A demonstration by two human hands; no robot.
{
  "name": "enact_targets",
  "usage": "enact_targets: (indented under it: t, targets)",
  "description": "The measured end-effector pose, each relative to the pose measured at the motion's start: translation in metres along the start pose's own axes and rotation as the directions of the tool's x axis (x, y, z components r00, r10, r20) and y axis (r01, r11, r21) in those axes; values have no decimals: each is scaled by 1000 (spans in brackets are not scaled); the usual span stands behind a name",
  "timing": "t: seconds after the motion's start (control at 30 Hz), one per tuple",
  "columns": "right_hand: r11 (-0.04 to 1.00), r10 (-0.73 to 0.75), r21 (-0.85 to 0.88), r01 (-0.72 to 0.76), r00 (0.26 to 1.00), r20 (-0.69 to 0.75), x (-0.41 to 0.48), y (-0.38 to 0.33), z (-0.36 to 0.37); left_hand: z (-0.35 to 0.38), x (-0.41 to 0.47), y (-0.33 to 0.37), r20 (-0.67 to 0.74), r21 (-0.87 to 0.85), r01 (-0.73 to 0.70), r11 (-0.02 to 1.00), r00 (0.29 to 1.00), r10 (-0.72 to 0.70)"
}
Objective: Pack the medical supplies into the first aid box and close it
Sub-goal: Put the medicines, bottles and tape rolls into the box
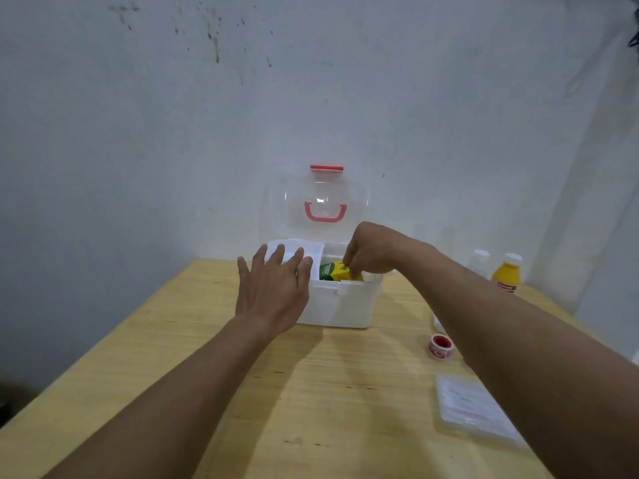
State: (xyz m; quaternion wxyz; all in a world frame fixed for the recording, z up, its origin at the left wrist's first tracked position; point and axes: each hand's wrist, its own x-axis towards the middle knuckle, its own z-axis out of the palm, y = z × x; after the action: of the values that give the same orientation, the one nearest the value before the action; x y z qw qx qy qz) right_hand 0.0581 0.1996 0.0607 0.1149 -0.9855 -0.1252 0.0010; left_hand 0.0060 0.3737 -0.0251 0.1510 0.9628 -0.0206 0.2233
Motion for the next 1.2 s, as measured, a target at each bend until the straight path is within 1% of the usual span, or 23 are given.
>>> enact_targets:
  t: [0.13,0.23,0.33,0.4,0.5,0.6,0.73,1.03,1.2]
  targets:
    - [999,-12,43,13,1000,-3,-2,3,5,-1,-1,0,8,0,4,1000,1000,-4]
    - [997,-3,79,8,998,-60,-8,3,1,-4,0,1,38,9,0,1000,999,0]
    - [995,6,97,4,994,-108,-19,4,-7,-8,2,0,68,62,-12,998,998,7]
    - [996,14,88,-4,994,-106,-30,5,-12,-10,3,1,26,109,-28,994,999,25]
    - [999,18,46,-13,993,-114,-50,8,-18,-15,0,6,-38,93,-54,994,998,58]
    - [1000,16,-19,-19,993,-120,-75,13,-21,-16,-9,14,12,113,-87,990,996,86]
    - [996,27,-79,-35,995,-98,-113,16,-19,-15,-20,19,77,191,-76,979,995,62]
    - [983,110,-142,-113,993,-32,-186,27,2,-19,-27,23,178,204,-38,978,984,2]
    - [972,185,-153,-177,982,39,-216,38,11,-21,-24,22,217,193,-20,981,976,-22]
